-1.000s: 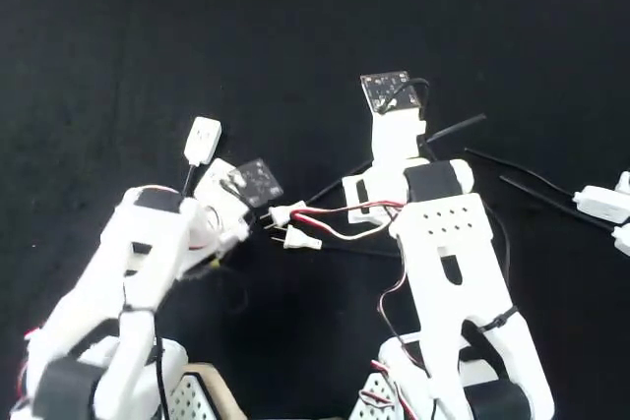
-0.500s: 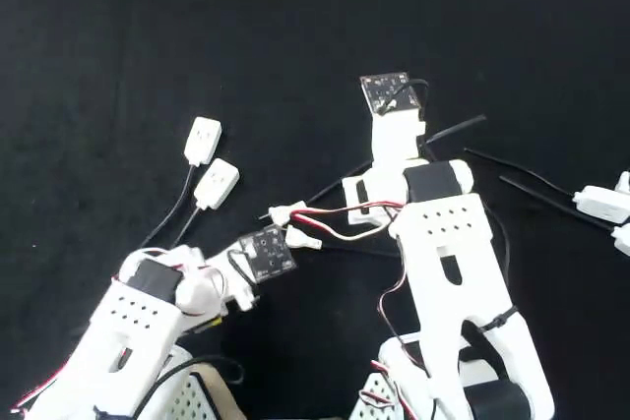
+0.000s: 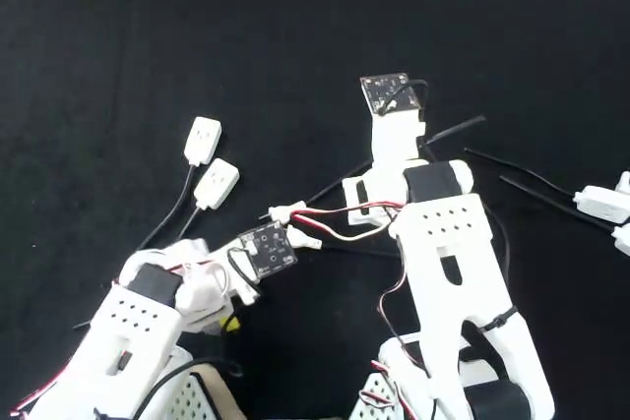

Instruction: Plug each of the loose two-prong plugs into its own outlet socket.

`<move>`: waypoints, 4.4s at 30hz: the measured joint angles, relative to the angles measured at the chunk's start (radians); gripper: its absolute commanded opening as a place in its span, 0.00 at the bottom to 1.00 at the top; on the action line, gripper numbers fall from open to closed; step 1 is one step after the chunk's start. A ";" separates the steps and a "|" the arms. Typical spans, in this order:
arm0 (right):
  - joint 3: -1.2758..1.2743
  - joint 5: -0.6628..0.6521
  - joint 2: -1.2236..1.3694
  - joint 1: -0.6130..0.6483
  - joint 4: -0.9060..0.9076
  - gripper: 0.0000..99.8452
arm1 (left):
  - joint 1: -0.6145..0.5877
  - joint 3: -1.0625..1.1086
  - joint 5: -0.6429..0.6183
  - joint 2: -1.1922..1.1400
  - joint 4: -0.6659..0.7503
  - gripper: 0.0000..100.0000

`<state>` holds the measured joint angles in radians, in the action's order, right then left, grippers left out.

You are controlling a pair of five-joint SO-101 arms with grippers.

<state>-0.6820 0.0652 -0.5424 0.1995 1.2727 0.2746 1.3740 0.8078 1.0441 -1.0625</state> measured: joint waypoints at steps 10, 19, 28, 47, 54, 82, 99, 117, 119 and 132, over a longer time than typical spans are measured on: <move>0.000 0.000 0.000 0.000 0.000 0.01 | -0.169 -0.068 0.175 -0.002 0.072 0.27; -0.003 0.000 0.000 0.000 0.000 0.01 | -0.227 0.035 0.091 0.000 0.333 0.27; -0.009 0.000 0.000 0.112 0.018 0.01 | -0.262 -0.141 0.040 0.000 -0.069 0.20; -0.064 0.192 0.126 0.614 -0.296 0.01 | -0.865 0.281 -0.261 0.726 -0.071 0.13; 0.133 0.236 0.422 0.614 -0.267 0.01 | -0.870 0.304 -0.262 0.773 -0.066 0.13; 0.209 0.143 0.534 0.528 -0.338 0.01 | -0.870 0.305 -0.262 0.773 -0.066 0.13; 0.209 0.143 0.457 0.568 -0.293 0.01 | -0.870 0.305 -0.262 0.773 -0.066 0.13; 0.123 0.143 0.456 0.640 -0.402 0.01 | -0.870 0.305 -0.262 0.773 -0.066 0.13; 0.123 0.143 0.456 0.640 -0.402 0.01 | -0.870 0.305 -0.262 0.773 -0.066 0.13; 0.123 0.143 0.503 0.608 -0.445 0.01 | -0.870 0.305 -0.262 0.773 -0.066 0.13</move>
<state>-0.5593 0.2079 -0.0391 0.8071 0.8278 -0.5953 1.6794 0.5455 1.8174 -1.1285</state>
